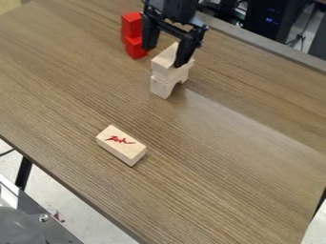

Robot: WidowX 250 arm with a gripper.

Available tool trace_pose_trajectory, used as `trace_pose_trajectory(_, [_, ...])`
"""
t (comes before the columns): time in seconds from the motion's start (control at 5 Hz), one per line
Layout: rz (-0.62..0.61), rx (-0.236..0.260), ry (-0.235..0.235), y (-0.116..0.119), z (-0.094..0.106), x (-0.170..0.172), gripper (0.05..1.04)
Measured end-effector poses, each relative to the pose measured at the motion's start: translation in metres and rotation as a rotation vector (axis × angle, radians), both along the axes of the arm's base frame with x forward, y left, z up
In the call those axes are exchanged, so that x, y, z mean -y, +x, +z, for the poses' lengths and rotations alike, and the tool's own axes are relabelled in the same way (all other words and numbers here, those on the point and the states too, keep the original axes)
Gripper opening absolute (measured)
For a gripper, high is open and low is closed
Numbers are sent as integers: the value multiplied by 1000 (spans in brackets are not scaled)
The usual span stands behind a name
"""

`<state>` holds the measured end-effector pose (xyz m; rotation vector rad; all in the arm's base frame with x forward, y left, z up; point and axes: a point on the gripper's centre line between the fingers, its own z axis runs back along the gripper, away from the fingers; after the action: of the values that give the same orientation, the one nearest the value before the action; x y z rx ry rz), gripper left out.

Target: Place the white block on the table

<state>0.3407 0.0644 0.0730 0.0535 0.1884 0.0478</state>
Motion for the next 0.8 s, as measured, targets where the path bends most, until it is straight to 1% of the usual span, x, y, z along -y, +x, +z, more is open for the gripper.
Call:
trace_pose_trajectory(0.2, [3,-17,-53,-2,-2,-3,694])
trace_pose_trajectory(0.4, [0,-19,-46,-3,-2,-7,550])
trace_pose_trajectory(0.6, [-10,-24,-44,-10,-3,-6,550])
trace_pose_trajectory(0.8, [-14,-25,-69,-20,6,-1,550])
